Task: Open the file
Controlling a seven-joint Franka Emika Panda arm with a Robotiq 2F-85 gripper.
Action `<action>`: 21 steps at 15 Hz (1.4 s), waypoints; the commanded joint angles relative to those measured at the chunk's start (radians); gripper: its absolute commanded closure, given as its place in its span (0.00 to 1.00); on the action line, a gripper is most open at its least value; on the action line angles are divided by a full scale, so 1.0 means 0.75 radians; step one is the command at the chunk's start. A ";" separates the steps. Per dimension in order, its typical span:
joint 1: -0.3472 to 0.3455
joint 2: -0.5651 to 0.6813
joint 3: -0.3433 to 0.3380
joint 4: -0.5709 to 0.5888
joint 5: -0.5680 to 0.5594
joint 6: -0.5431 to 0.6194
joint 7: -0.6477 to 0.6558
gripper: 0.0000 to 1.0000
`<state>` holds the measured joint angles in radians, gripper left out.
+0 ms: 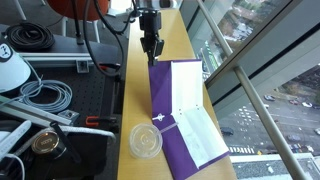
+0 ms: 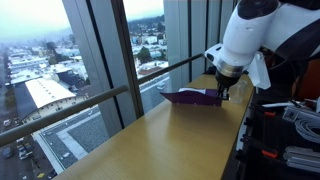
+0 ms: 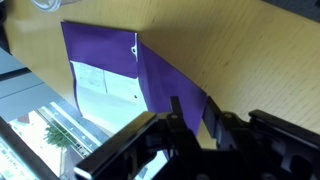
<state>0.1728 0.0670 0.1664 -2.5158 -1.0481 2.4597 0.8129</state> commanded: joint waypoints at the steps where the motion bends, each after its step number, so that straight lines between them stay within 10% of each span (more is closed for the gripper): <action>1: -0.010 0.003 -0.009 0.018 0.114 0.026 -0.083 0.41; 7: -0.047 0.016 -0.036 0.130 0.440 0.029 -0.329 0.00; 15: -0.192 0.096 -0.135 0.380 1.176 -0.113 -1.127 0.00; 21: -0.271 0.122 -0.192 0.600 1.272 -0.336 -1.438 0.00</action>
<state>-0.0164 0.1416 0.0351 -2.1463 -0.1319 2.2877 -0.1776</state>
